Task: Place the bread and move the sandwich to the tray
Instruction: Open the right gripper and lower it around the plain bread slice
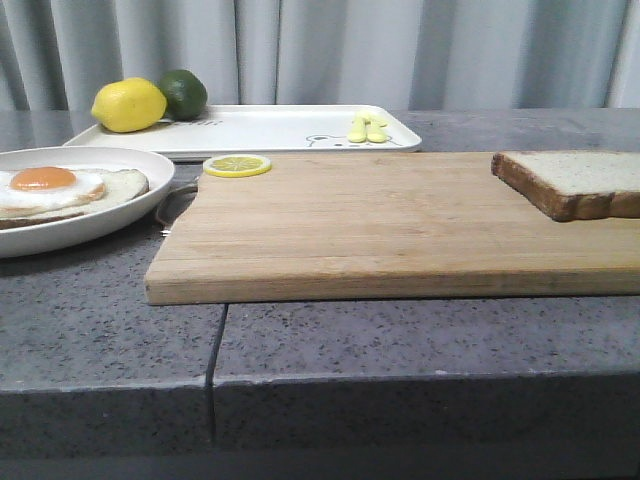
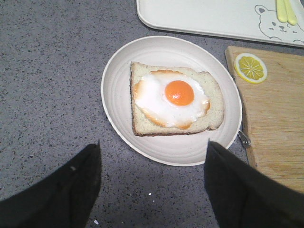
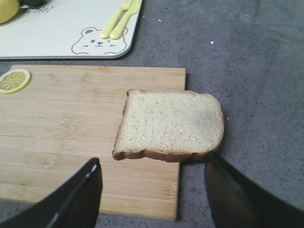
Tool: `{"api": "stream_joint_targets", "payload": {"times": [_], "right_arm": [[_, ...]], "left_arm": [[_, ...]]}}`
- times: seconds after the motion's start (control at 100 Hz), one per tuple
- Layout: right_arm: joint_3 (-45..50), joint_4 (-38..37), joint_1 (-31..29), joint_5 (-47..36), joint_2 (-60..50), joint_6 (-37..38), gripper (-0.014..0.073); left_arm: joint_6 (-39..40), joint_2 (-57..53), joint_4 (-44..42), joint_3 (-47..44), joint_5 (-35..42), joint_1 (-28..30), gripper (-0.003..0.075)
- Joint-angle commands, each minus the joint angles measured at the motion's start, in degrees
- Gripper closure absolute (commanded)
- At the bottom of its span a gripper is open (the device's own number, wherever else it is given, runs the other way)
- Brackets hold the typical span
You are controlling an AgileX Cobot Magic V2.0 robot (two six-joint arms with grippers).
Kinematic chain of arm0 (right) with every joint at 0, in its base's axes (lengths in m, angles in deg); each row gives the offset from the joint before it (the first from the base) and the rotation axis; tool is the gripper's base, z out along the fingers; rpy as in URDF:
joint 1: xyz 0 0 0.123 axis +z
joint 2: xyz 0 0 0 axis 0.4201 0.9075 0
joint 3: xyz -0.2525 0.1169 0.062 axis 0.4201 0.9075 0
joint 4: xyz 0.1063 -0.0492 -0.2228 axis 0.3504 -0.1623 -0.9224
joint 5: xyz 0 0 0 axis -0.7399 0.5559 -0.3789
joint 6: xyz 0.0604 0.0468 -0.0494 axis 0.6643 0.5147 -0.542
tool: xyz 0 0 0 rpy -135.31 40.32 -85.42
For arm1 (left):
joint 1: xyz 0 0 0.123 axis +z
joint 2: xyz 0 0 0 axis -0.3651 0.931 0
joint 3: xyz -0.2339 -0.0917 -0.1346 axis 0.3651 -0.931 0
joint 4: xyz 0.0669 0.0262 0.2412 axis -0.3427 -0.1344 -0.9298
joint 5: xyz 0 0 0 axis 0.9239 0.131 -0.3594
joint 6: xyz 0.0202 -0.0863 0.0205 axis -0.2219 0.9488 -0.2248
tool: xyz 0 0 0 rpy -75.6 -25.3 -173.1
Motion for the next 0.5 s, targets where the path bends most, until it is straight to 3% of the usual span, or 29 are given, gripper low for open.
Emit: {"api": "stream_joint_targets", "payload": {"times": [0.0, 0.49], "right_arm": [[-1.9, 6.0, -3.8, -4.5, 2.9, -5.3, 0.0115], [-1.9, 35.6, -20.2, -2.6, 17.1, -28.3, 0.0115]], "left_arm": [[-0.1, 0.2, 1.2, 2.0, 2.8, -0.2, 0.0293], [-0.1, 0.2, 1.2, 2.0, 2.8, -0.2, 0.0293]]}}
